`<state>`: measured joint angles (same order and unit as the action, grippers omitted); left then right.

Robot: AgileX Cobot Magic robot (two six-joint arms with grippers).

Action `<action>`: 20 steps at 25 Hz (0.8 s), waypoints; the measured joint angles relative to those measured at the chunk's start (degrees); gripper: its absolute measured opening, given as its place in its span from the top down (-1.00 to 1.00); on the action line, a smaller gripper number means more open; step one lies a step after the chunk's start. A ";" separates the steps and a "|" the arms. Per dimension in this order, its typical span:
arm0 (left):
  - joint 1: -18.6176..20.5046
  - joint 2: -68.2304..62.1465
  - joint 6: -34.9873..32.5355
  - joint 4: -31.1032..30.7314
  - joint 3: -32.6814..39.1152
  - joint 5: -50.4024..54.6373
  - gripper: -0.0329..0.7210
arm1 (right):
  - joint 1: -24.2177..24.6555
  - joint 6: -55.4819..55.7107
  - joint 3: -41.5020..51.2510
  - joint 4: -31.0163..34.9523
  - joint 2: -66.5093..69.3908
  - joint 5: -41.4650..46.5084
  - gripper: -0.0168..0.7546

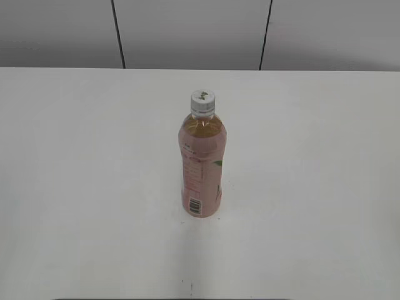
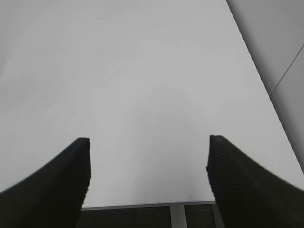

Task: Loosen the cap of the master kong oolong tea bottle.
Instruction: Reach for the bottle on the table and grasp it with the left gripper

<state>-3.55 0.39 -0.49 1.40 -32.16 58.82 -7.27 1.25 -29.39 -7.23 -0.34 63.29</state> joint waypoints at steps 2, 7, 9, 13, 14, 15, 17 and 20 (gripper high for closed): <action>0.00 0.00 0.00 0.00 0.00 0.00 0.27 | 0.00 0.00 0.00 0.00 0.00 0.00 -0.54; 0.00 0.00 0.00 0.00 0.00 0.00 0.27 | 0.00 0.00 0.00 0.00 0.00 0.00 -0.54; 0.00 0.00 0.00 0.00 0.00 0.00 0.27 | 0.00 0.00 0.00 0.00 0.00 0.00 -0.54; 0.00 0.00 0.00 0.74 0.00 0.00 0.27 | 0.00 -0.01 0.00 0.00 0.00 0.00 -0.54; 0.00 0.00 0.00 1.51 0.00 0.00 0.27 | 0.00 -0.01 0.00 0.00 0.00 0.00 -0.54; 0.00 0.00 0.00 2.48 0.00 0.00 0.27 | 0.00 -0.01 0.00 0.00 0.00 0.00 -0.54; 0.00 0.00 0.00 3.82 0.00 -0.19 0.27 | 0.00 -0.01 0.00 0.00 0.00 0.00 -0.54; 0.00 -1.25 0.00 4.44 0.00 -0.50 0.27 | 0.00 -0.01 0.00 0.00 0.00 0.00 -0.54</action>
<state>-3.55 -0.86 -0.49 5.84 -32.16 58.31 -7.27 1.24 -29.39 -7.23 -0.34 63.29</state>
